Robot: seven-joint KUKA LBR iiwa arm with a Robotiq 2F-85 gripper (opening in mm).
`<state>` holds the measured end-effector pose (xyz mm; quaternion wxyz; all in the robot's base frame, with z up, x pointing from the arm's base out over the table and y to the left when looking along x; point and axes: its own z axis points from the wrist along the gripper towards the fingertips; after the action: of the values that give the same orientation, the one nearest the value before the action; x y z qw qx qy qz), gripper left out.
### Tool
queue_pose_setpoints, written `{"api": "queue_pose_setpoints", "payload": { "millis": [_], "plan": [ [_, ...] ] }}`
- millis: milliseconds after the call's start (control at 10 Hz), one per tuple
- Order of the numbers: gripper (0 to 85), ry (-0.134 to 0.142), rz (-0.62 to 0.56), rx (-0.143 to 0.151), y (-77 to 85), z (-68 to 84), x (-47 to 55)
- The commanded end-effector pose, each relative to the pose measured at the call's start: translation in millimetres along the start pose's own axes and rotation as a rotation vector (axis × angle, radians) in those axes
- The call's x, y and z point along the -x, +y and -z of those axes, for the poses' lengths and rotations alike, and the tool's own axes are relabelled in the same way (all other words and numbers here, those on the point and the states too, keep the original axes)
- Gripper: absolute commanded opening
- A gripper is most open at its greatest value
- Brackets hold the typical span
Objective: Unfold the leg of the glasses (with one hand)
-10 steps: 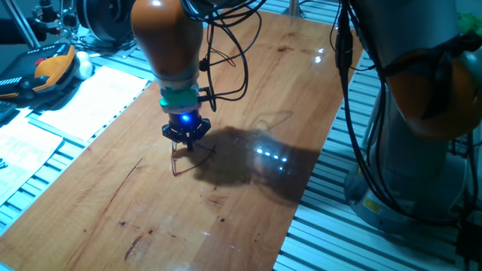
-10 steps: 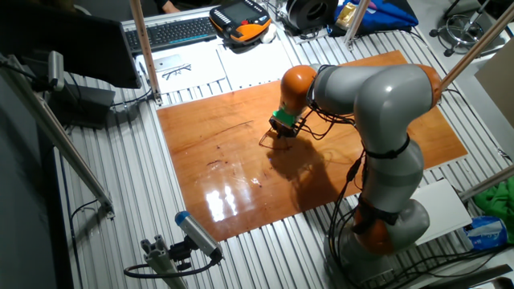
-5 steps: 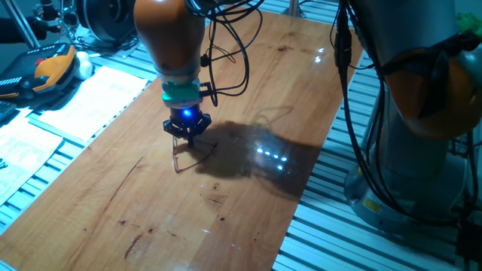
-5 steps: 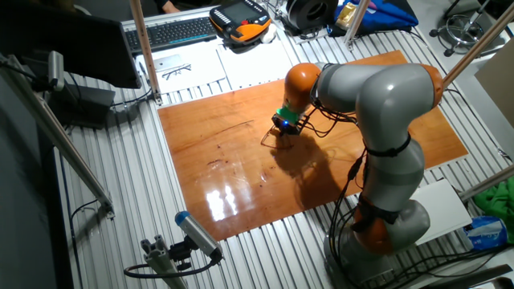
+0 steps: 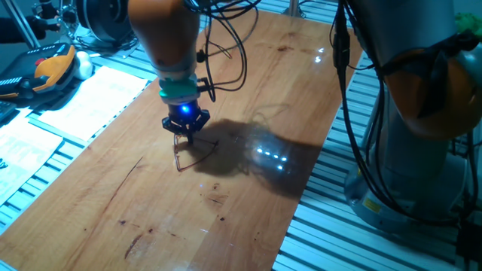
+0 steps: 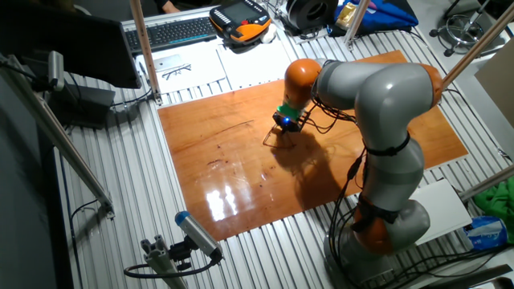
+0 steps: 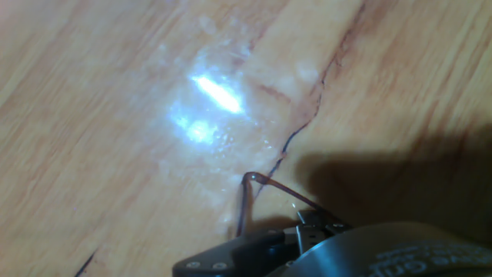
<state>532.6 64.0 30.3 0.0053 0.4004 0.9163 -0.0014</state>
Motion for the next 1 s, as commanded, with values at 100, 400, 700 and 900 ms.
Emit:
{"api": "queue_pose_setpoints", "payload": {
  "millis": [100, 400, 700, 900],
  "plan": [
    [0.0, 0.003, 0.01, -0.002, 0.4, 2.3, 5.1],
    [0.0, 0.009, 0.005, 0.003, -0.1, 6.6, -9.4],
    [0.0, 0.002, 0.004, -0.008, -10.5, 11.4, -33.8],
    [0.0, -0.001, 0.036, -0.006, -23.4, 8.6, -38.3]
  ]
}}
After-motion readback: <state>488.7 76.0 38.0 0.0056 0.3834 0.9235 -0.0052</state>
